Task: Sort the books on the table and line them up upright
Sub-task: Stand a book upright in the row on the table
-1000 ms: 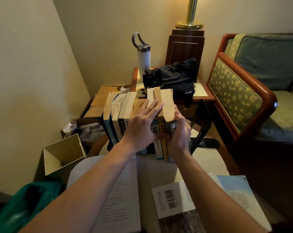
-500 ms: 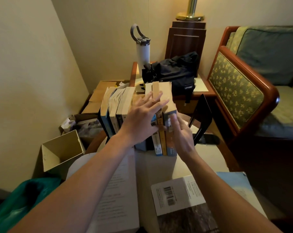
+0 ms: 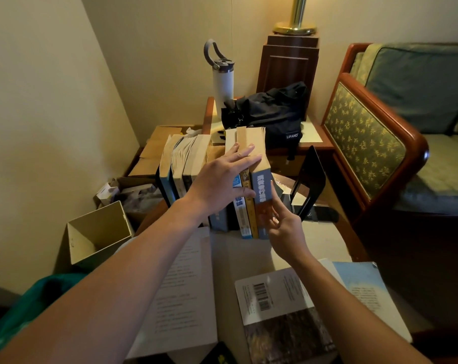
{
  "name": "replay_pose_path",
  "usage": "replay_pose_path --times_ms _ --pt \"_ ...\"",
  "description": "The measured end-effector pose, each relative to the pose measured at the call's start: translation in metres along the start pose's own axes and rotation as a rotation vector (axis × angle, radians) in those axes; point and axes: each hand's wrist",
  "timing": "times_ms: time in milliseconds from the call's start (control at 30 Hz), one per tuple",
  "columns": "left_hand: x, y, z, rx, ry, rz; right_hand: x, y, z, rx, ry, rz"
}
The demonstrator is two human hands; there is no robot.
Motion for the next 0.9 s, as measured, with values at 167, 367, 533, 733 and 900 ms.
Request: replay_pose_path --times_ms 167,367,533,733,900 --pt "0.002 0.005 -0.001 0.024 -0.013 0.035 -0.001 -0.003 -0.002 -0.007 -0.003 0.017" --pt "0.000 0.004 -0.006 0.059 0.015 0.021 0.014 0.002 -0.007 0.027 0.013 -0.079" --pt "-0.012 -0.003 -0.030 -0.033 0.079 0.024 0.027 0.002 -0.024 -0.019 0.069 -0.119" --pt "-0.028 -0.001 -0.077 -0.065 0.139 -0.034 0.042 -0.006 -0.055 -0.033 0.121 -0.223" --pt "-0.043 0.008 -0.119 -0.019 0.210 -0.119 0.060 -0.020 -0.086 -0.035 0.137 -0.212"
Point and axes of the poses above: each hand's wrist, its own z-axis towards the middle knuckle, its own y-axis out of the back of the hand, x = y × z, and after that the axes turned 13 degrees about z, right-handed
